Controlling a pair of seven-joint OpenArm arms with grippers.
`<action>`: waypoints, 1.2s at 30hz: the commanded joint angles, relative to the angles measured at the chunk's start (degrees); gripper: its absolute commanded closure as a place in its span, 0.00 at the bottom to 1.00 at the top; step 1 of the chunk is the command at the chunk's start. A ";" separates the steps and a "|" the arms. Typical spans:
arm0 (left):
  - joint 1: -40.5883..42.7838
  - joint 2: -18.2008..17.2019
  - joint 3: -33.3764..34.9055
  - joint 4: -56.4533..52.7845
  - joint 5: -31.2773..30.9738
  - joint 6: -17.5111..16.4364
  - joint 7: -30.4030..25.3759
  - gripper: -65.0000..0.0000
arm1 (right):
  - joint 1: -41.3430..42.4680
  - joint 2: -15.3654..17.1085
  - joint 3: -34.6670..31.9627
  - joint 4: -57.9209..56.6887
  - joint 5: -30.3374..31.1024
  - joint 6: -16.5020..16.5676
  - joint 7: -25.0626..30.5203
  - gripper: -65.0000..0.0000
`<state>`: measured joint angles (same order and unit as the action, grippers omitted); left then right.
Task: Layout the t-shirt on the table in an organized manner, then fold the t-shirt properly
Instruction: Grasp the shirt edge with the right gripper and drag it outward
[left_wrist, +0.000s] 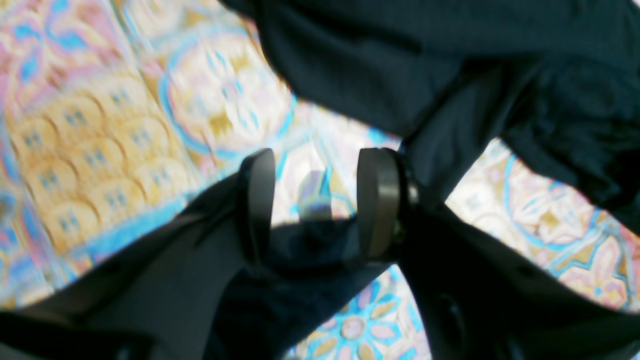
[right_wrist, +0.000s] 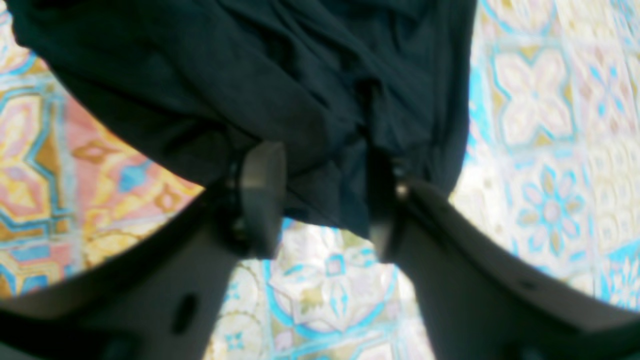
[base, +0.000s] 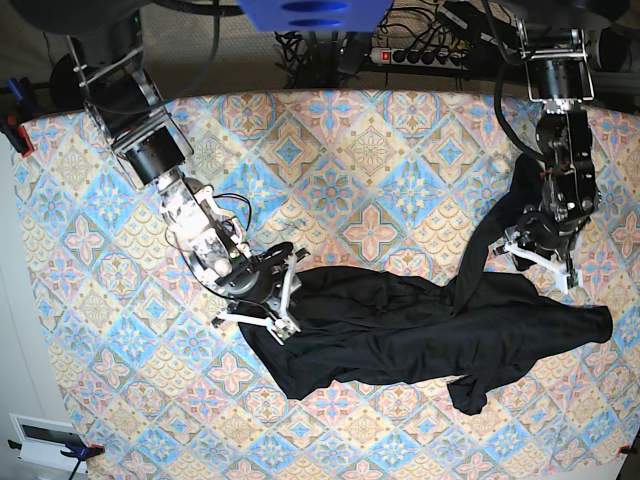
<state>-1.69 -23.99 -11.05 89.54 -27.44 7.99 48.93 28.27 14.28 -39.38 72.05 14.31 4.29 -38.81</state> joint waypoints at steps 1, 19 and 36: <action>-0.28 -0.58 -0.42 1.14 -0.21 -0.21 -1.15 0.59 | 2.37 0.44 -0.32 0.26 -0.20 -0.29 0.96 0.53; 4.55 2.93 -0.34 1.14 -0.21 -0.21 -1.15 0.59 | 7.64 -7.12 -9.37 -9.50 -0.28 6.83 2.81 0.45; 4.73 2.93 -0.16 1.14 -0.21 -0.30 -1.15 0.59 | 7.38 -7.12 -2.16 -12.32 -0.28 7.88 8.52 0.65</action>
<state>3.81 -20.29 -11.03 89.62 -27.44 7.77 48.69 33.89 7.33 -41.95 58.72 13.87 12.25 -31.48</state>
